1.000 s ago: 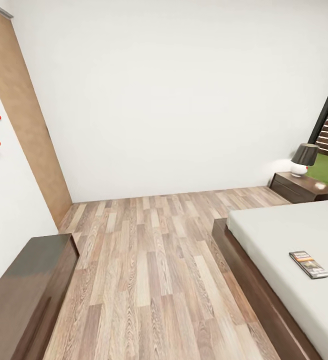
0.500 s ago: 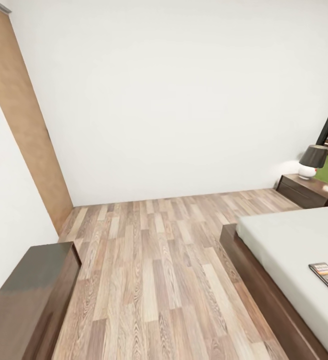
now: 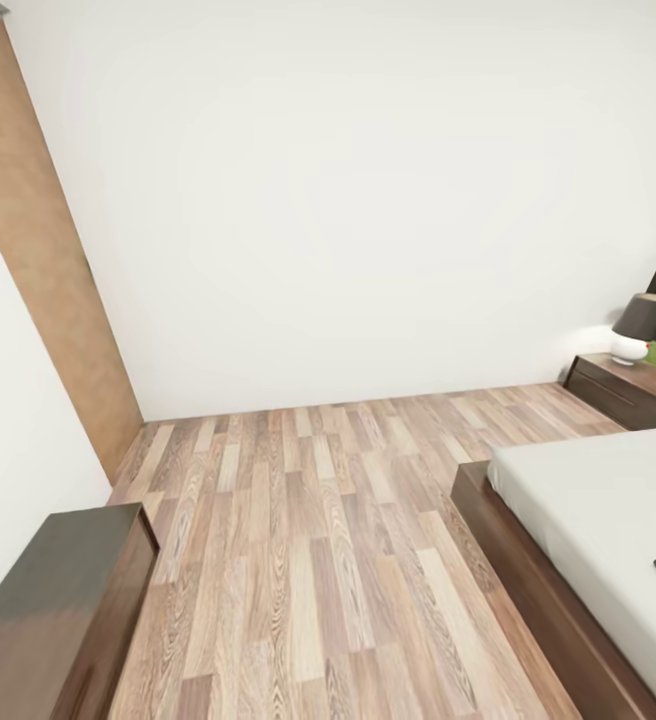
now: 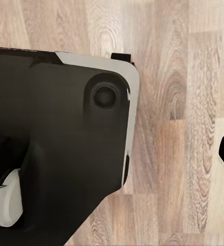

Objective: In the bedroom, move the book from the bed onto either nightstand, and place the two sandals side by side next to the bed.

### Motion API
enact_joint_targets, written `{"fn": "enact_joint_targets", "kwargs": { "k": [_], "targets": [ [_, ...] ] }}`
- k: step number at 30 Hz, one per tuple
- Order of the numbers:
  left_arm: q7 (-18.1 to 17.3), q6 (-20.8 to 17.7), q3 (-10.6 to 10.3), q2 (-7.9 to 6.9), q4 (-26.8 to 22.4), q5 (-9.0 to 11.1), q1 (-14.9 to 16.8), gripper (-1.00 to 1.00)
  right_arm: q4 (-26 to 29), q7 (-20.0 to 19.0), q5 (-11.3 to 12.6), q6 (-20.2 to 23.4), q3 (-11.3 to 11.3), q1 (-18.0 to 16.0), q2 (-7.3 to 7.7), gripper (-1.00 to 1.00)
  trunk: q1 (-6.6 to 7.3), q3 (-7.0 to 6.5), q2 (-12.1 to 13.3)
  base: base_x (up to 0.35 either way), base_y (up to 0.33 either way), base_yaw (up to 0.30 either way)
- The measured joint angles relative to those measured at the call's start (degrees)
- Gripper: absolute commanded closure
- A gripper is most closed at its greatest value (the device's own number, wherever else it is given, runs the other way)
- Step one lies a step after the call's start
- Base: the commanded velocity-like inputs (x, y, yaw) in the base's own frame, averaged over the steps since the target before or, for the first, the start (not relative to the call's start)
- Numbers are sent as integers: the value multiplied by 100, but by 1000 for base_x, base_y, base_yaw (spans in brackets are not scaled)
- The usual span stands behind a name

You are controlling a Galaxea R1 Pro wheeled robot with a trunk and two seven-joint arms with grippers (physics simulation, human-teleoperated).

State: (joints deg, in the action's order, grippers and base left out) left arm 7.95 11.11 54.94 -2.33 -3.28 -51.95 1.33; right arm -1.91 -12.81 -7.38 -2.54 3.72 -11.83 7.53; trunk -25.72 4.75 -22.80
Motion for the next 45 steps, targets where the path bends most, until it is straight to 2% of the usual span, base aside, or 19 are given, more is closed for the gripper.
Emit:
{"fn": "enact_joint_targets", "kwargs": {
  "k": [45],
  "targets": [
    [0, 0, -4, 40, 0, 0, 0, -100, 0, -1, 4, -41, -7, 7, -6, -100, 0, 0, 0, 310, 1, -3]
  ]
}}
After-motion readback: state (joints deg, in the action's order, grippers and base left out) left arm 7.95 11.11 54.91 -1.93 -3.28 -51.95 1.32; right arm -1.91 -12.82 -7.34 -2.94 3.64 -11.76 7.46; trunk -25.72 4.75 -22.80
